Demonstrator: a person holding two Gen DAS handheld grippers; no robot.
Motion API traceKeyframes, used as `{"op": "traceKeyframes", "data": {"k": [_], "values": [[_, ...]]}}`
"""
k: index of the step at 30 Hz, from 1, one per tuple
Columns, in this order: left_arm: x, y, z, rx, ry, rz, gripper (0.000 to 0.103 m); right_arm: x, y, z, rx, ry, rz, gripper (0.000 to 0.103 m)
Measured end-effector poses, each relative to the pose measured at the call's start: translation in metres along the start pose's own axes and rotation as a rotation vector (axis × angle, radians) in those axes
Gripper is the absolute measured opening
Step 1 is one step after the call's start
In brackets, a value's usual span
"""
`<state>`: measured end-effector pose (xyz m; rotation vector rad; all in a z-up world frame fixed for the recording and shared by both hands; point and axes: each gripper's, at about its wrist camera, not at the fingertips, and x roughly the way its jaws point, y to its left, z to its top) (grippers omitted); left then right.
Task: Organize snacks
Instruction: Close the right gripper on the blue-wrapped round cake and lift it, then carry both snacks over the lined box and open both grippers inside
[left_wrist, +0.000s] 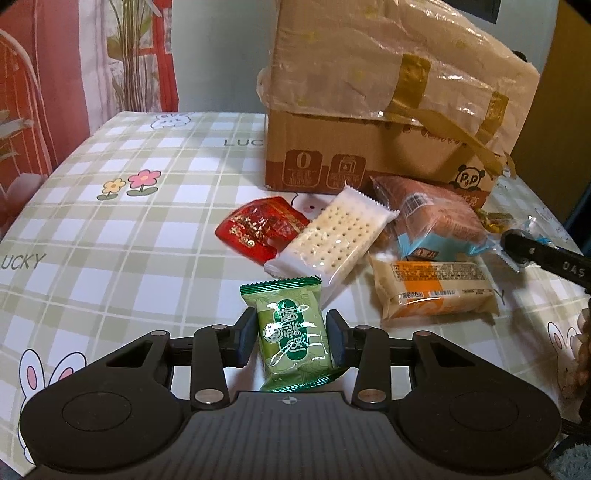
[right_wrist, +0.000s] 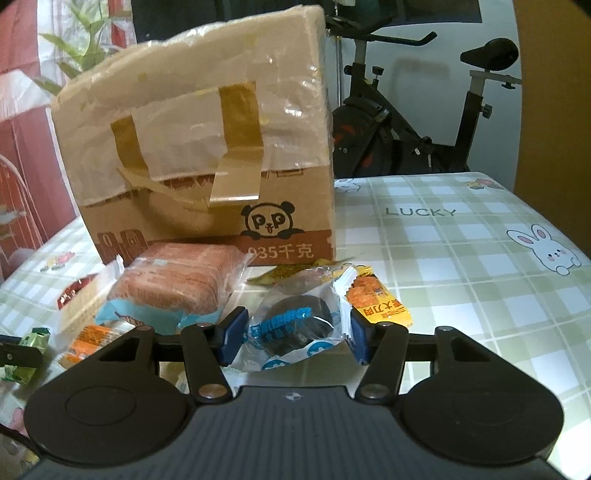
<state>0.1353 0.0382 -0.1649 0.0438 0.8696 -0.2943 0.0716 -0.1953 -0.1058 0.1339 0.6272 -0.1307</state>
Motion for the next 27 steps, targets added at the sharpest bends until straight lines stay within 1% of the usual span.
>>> {"op": "traceKeyframes", "data": {"k": [8, 12, 16, 23, 27], "values": [[-0.004, 0.004, 0.001, -0.004, -0.015, 0.017, 0.042, -0.021, 0.003, 0.011, 0.014, -0.054, 0.040, 0.056], [-0.015, 0.005, 0.008, 0.009, -0.065, 0.025, 0.042, -0.030, 0.009, 0.016, -0.003, -0.081, 0.056, 0.056], [-0.031, 0.002, 0.021, 0.037, -0.135, 0.015, 0.042, -0.040, 0.013, 0.025, -0.023, -0.133, 0.067, 0.056], [-0.056, -0.007, 0.049, 0.064, -0.235, -0.040, 0.042, -0.064, 0.018, 0.044, -0.056, -0.228, 0.084, 0.055], [-0.068, -0.011, 0.067, 0.061, -0.292, -0.070, 0.042, -0.077, 0.017, 0.054, -0.055, -0.272, 0.082, 0.055]]}}
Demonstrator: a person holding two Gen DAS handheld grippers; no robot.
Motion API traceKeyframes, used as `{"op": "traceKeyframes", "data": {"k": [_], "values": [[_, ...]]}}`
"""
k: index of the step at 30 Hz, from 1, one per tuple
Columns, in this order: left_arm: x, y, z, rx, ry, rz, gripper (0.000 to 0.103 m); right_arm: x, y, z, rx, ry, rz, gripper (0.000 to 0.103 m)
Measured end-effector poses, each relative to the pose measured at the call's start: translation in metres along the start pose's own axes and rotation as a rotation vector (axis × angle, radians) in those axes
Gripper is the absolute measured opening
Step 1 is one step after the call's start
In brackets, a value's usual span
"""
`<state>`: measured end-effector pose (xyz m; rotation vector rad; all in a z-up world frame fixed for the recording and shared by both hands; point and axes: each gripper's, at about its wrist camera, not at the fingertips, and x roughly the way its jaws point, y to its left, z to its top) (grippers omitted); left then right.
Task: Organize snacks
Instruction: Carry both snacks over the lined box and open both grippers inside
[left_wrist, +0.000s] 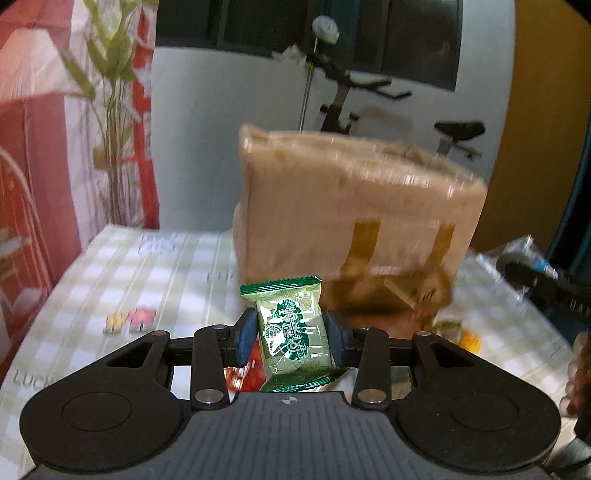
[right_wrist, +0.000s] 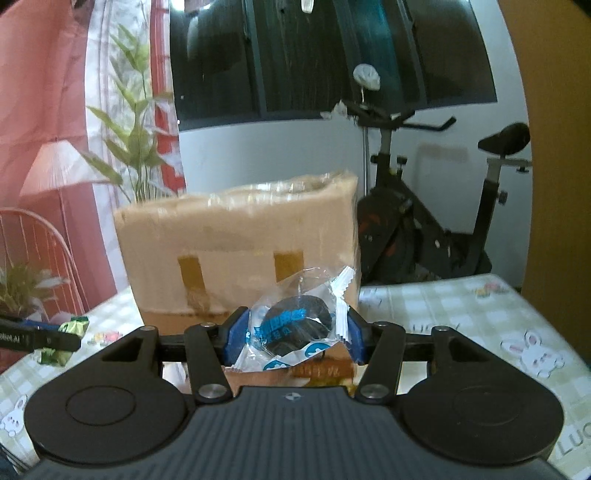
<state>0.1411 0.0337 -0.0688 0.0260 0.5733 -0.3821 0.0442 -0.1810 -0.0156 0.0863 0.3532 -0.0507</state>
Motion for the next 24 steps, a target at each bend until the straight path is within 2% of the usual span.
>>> {"op": "traceKeyframes", "data": {"k": [9, 16, 19, 24], "values": [[-0.001, -0.009, 0.047, 0.035, -0.110, -0.024, 0.042, -0.010, -0.005, 0.033, -0.011, -0.088, -0.006, 0.055], [0.018, -0.023, 0.106, 0.083, -0.200, -0.051, 0.042, 0.016, -0.008, 0.091, -0.013, -0.162, 0.074, 0.055], [0.045, -0.021, 0.133, 0.053, -0.183, -0.079, 0.042, 0.040, -0.004, 0.117, -0.038, -0.167, 0.121, 0.055], [0.102, -0.015, 0.157, 0.022, -0.097, -0.063, 0.042, 0.098, 0.024, 0.137, -0.160, -0.130, 0.155, 0.055]]}}
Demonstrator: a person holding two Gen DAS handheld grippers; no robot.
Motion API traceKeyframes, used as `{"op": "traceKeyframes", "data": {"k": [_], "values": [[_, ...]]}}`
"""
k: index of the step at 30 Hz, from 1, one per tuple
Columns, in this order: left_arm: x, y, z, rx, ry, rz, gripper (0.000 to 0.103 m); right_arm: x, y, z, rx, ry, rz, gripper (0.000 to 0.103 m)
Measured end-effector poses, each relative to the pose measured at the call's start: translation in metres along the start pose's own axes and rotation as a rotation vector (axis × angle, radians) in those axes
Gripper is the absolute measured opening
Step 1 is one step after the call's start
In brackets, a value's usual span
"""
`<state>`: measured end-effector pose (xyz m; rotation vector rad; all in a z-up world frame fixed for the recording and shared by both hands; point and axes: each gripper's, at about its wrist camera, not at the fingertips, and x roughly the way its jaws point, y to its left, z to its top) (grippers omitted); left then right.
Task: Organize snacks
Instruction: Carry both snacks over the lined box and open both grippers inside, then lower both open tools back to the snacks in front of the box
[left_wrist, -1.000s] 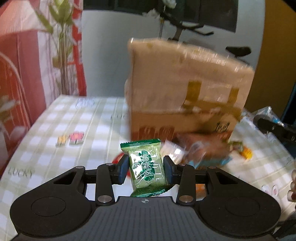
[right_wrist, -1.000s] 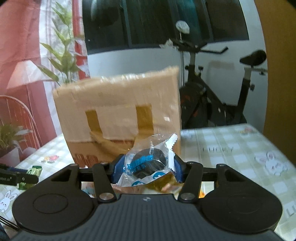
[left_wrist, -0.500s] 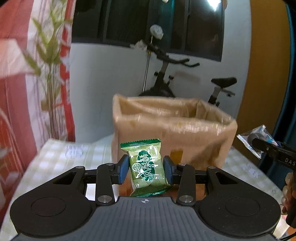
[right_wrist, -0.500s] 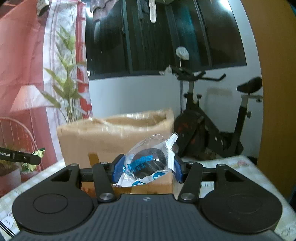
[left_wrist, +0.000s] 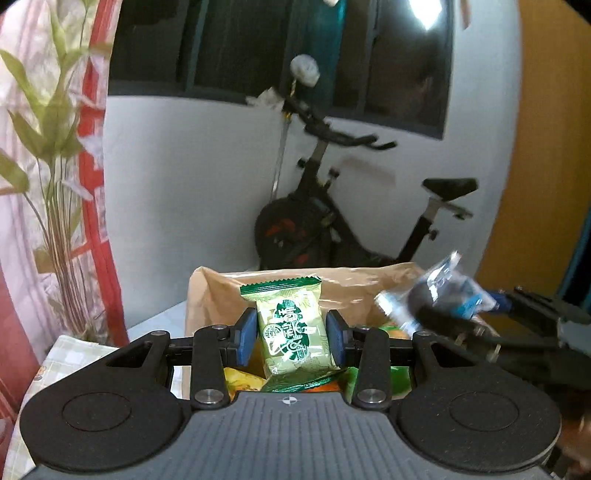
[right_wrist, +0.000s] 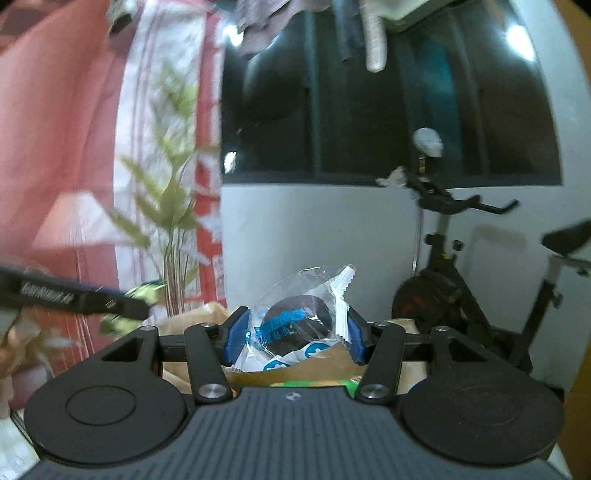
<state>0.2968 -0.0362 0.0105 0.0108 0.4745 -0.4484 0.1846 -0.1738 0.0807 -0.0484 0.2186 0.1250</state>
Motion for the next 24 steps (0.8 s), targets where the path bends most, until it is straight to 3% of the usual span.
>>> {"op": "traceKeyframes", "data": {"k": [4, 6, 7, 9, 10, 12, 24], "values": [[0.029, 0.004, 0.003, 0.010, 0.034, 0.009, 0.043, 0.049, 0.014, -0.006, -0.011, 0.097, 0.041, 0.055], [0.036, 0.008, 0.004, -0.002, 0.055, -0.008, 0.051, 0.065, 0.019, -0.009, -0.016, 0.137, 0.058, 0.056], [0.039, 0.011, 0.005, -0.008, 0.061, -0.006, 0.061, 0.073, 0.023, -0.010, -0.028, 0.162, 0.059, 0.059], [0.039, 0.013, 0.004, -0.004, 0.051, 0.015, 0.064, 0.082, 0.025, -0.013, -0.036, 0.199, 0.057, 0.059], [0.037, 0.014, 0.004, 0.001, 0.047, 0.019, 0.064, 0.085, 0.027, -0.013, -0.039, 0.208, 0.054, 0.066], [0.031, 0.017, 0.002, 0.004, 0.043, 0.021, 0.064, 0.085, 0.030, -0.014, -0.052, 0.206, 0.060, 0.072], [-0.040, 0.047, -0.017, 0.000, -0.003, 0.045, 0.064, 0.032, 0.010, -0.012, -0.045, 0.134, 0.059, 0.072]]}}
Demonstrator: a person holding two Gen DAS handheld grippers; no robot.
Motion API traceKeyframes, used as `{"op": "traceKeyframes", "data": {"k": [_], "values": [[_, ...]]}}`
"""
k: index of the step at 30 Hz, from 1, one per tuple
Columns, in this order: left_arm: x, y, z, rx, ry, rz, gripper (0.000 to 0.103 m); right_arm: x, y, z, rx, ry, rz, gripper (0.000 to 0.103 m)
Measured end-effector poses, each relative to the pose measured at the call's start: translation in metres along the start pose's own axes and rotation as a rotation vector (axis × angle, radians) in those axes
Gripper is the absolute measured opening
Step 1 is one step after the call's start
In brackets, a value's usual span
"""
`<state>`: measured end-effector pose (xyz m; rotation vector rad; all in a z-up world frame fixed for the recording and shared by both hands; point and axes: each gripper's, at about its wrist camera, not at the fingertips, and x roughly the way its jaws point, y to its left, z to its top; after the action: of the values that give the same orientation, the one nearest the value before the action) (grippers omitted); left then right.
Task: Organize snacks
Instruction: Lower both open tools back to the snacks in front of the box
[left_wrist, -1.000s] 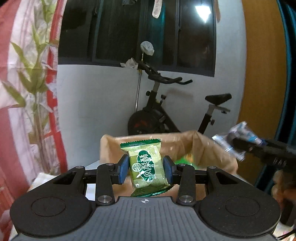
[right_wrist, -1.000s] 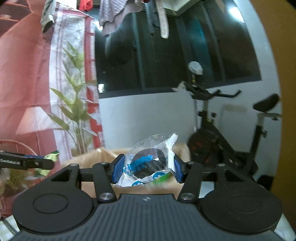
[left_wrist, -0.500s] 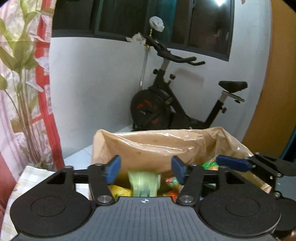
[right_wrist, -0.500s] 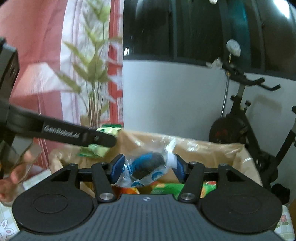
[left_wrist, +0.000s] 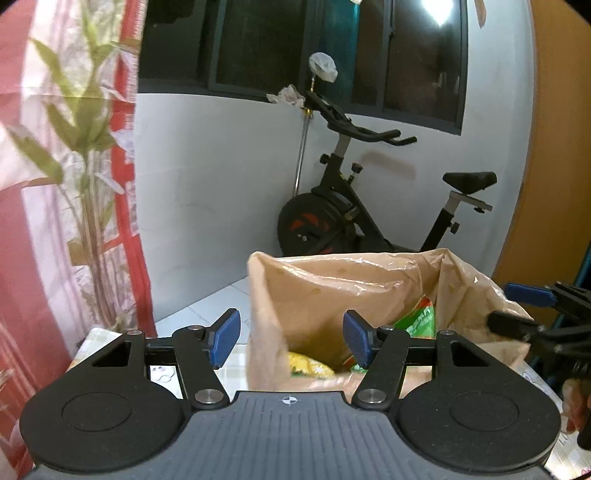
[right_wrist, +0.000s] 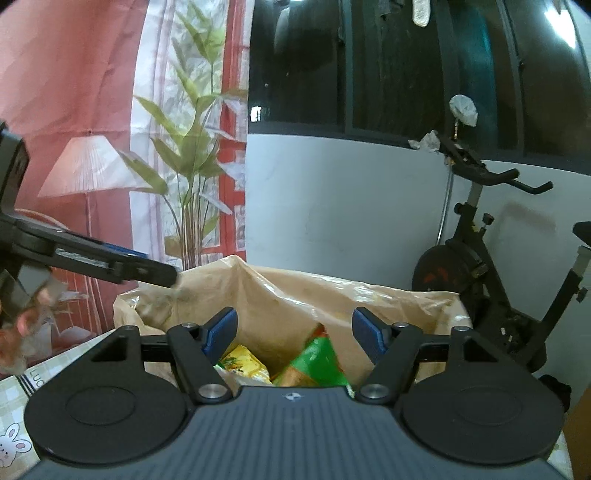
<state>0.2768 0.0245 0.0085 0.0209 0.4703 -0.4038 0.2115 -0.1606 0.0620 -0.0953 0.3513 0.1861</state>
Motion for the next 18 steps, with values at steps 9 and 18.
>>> {"op": "traceKeyframes", "data": {"k": [9, 18], "values": [[-0.041, 0.042, -0.043, -0.121, -0.008, 0.075, 0.064, -0.063, -0.030, -0.030, 0.097, -0.073, -0.072, 0.072], [-0.034, 0.040, -0.098, -0.228, 0.071, 0.097, 0.063, -0.088, -0.037, -0.092, 0.094, -0.006, -0.169, 0.072]]}}
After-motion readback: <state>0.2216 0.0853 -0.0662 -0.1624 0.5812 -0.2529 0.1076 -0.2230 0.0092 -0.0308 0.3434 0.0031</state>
